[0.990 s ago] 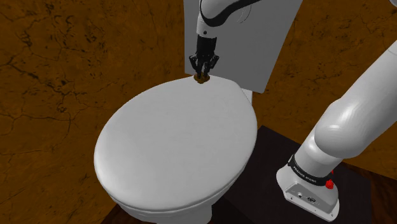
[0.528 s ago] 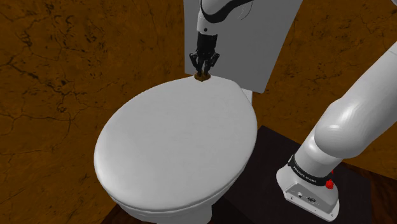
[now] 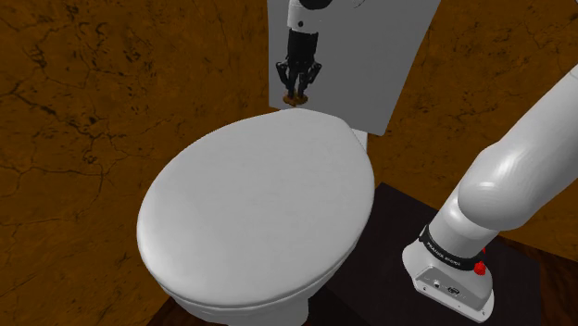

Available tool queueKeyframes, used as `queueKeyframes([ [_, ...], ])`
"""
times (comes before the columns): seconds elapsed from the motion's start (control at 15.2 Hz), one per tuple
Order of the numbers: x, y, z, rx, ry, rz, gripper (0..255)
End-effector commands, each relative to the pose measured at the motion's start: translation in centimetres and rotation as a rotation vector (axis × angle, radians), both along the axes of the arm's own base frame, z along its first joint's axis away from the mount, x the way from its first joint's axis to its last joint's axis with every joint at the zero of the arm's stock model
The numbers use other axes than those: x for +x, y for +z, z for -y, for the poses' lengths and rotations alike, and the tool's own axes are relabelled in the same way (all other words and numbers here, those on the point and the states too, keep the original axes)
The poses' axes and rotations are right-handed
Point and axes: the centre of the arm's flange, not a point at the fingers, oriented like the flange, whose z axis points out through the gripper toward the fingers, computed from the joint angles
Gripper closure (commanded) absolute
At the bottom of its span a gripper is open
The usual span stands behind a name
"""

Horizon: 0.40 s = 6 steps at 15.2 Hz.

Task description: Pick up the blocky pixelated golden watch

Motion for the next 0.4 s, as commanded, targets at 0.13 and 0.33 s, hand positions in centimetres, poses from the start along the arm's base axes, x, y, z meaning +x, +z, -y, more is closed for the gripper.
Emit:
queueKeyframes([
  [0.13, 0.1, 2.3, 0.0, 0.0, 0.0, 0.0, 255],
  [0.33, 0.1, 2.9, 0.0, 0.0, 0.0, 0.0, 255],
])
